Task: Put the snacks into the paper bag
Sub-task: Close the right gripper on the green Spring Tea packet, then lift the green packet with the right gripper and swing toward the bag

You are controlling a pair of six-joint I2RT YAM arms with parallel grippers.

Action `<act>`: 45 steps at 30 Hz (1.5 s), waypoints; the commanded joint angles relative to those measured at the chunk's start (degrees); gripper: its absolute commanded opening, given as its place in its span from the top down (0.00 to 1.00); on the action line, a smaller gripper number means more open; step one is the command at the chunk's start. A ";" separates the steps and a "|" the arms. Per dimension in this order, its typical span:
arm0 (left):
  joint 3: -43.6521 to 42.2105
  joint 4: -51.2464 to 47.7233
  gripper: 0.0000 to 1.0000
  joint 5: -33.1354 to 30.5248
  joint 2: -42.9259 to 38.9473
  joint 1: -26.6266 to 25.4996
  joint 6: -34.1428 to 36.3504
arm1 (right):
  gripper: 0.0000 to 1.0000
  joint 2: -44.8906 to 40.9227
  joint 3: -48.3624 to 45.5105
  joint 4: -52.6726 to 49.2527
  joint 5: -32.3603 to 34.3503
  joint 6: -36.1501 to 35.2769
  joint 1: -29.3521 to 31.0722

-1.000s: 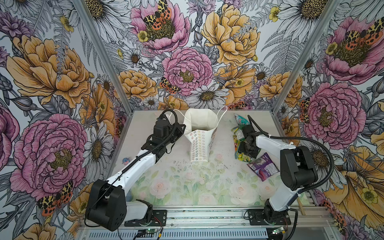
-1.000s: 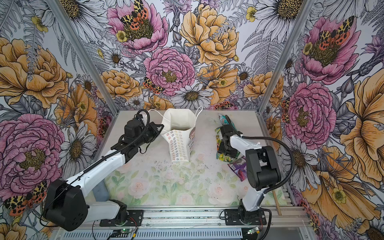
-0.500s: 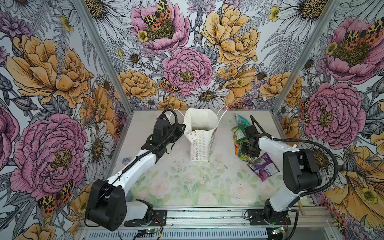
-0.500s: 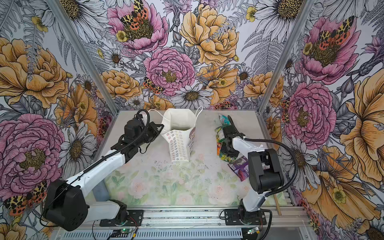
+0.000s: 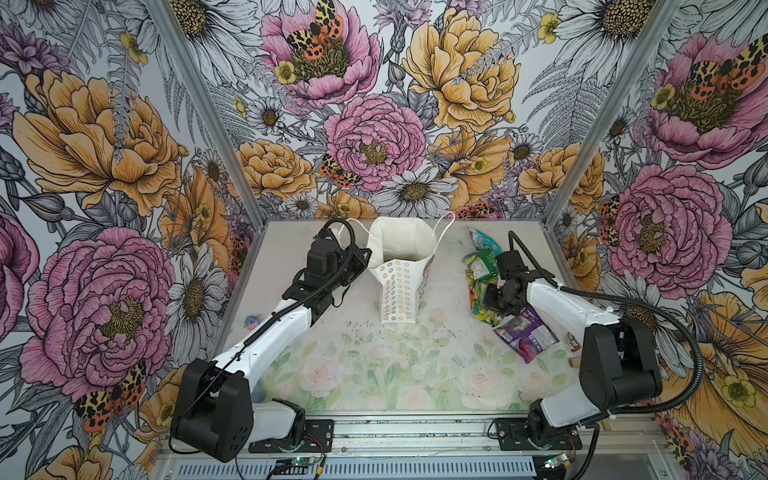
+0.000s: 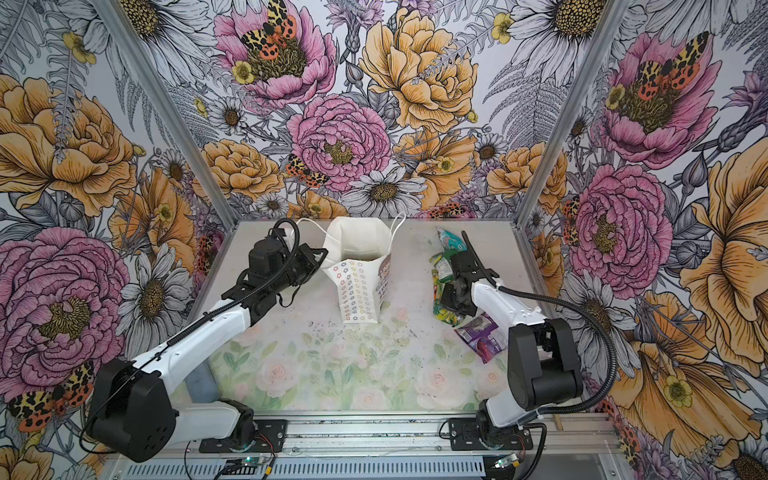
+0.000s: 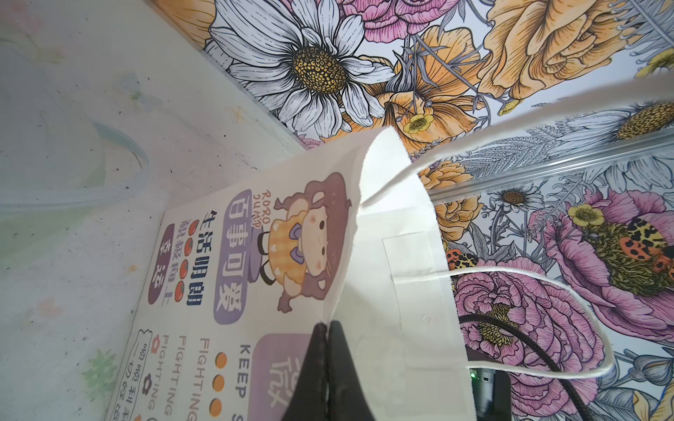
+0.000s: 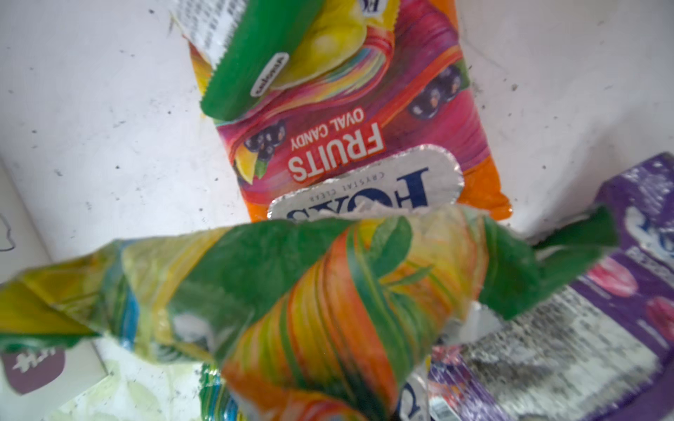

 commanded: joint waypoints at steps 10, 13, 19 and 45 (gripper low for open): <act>1.83 -0.02 1.00 0.14 1.51 -0.90 0.31 | 1.00 -11.81 9.35 -6.01 -4.70 -3.71 0.12; 1.92 0.04 1.00 0.27 1.60 -0.91 0.31 | 1.00 -12.95 13.85 -8.06 -5.30 -4.73 0.16; 1.97 0.12 1.00 0.31 1.73 -0.98 0.31 | 1.00 -13.80 24.22 -10.47 -6.36 -6.50 0.15; 3.89 -0.09 1.00 1.53 3.92 -1.59 0.57 | 1.00 5.66 69.10 -11.03 -18.36 -31.71 3.82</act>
